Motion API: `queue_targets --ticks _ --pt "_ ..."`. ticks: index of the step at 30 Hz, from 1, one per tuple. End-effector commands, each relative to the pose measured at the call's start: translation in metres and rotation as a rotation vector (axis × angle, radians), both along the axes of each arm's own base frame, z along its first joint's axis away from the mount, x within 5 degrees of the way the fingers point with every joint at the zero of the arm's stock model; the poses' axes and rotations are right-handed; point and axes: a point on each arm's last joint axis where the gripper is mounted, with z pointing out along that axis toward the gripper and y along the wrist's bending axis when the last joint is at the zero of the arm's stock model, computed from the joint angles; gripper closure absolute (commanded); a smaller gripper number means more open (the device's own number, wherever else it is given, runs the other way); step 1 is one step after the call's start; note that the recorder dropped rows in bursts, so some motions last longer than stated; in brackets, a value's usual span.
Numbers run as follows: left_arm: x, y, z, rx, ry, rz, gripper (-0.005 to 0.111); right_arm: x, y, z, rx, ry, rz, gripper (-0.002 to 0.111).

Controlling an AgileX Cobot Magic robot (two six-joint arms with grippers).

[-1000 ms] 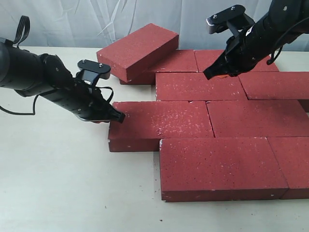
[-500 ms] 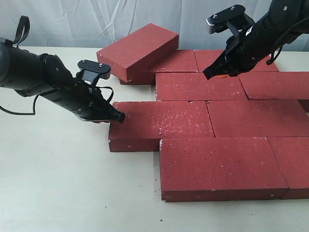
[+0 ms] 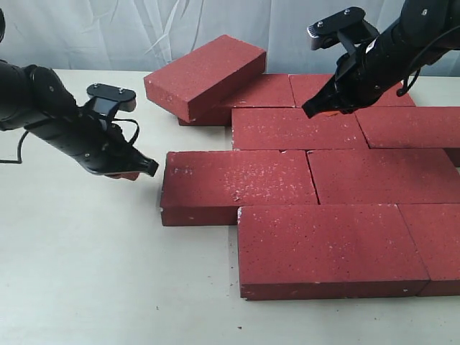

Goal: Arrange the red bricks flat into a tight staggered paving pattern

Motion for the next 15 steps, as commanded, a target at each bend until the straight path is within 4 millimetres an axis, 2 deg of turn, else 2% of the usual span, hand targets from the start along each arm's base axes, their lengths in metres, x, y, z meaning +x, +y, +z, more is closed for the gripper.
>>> queue_targets --ticks 1,6,10,15 --pt "-0.001 0.002 0.006 0.008 0.000 -0.014 0.107 0.001 -0.001 -0.001 0.010 -0.004 -0.010 0.109" --pt "0.012 0.005 0.020 0.023 -0.183 0.026 0.107 0.006 0.001 -0.004 0.057 -0.028 -0.042 0.109" --pt "0.022 0.008 0.035 0.029 -0.339 0.064 0.107 0.021 0.004 -0.001 0.151 -0.160 -0.130 0.109" --pt "0.036 0.012 0.043 0.049 -0.533 0.119 0.107 0.042 0.010 0.003 0.144 -0.405 -0.145 0.109"
